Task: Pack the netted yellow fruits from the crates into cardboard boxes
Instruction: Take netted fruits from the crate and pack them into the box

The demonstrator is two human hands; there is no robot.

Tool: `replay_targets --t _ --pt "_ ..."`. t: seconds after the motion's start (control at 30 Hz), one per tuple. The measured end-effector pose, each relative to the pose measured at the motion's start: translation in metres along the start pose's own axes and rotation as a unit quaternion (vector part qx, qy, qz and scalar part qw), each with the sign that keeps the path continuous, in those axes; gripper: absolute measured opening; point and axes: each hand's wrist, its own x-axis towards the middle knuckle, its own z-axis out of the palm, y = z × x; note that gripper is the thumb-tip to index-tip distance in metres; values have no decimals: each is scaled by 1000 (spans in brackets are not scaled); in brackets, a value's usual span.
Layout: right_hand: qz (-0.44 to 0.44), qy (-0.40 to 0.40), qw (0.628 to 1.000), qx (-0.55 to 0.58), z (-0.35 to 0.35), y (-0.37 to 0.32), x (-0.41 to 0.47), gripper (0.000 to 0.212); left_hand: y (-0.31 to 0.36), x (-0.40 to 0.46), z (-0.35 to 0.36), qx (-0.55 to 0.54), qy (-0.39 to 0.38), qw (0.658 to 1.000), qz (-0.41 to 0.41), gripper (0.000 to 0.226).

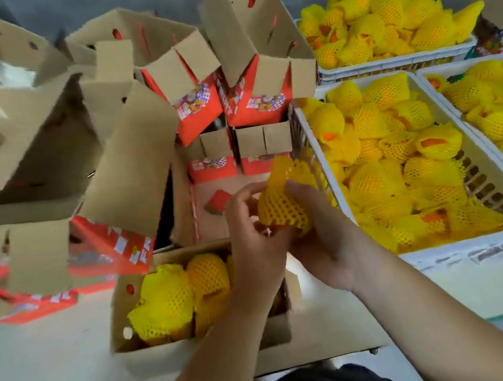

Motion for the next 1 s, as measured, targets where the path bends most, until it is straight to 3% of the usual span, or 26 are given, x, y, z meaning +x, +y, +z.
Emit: replay_targets --t 0.13,0.27,0.37,0.43,0.47,0.5,0.57,0.63,0.67,0.7,0.77,0.83,0.93,1.0 --pt "19 -53 998 39 30 35 7 52 -6 -6 -69 62 -2 998 22 48" --pt "11 -38 999 29 52 65 13 23 -10 -13 -122 122 -24 992 19 26" --pt "-18 33 999 -29 60 81 13 29 -7 -27 -153 160 -113 980 36 19" --pt "-82 110 979 -152 56 91 13 40 -11 -38 -182 211 -149 964 56 18" --pt "-121 155 946 -256 52 96 13 44 -15 -43 -197 266 -138 952 68 17" --pt "-155 190 890 -384 46 100 13 49 -19 -48 -212 333 -115 933 71 16" --pt "-150 185 732 -638 34 115 15 64 -30 -57 -237 461 -69 884 40 17" --pt "-89 161 582 -792 27 134 17 76 -42 -66 -247 516 -37 855 -28 29" --pt "-66 169 538 -823 26 141 18 79 -47 -69 -248 507 -25 860 -55 37" --pt "-55 182 519 -833 26 146 20 80 -51 -72 -247 481 -14 874 -69 45" --pt "-65 201 514 -831 27 148 22 83 -55 -72 -244 397 16 914 -85 62" --pt "-109 233 532 -807 24 145 20 77 -58 -68 -244 286 44 943 -161 75" --pt "-188 283 610 -716 14 138 17 58 -64 -65 -249 238 -14 945 -226 71" --pt "-177 246 648 -699 7 133 19 52 -68 -66 -250 253 -31 942 -219 66"
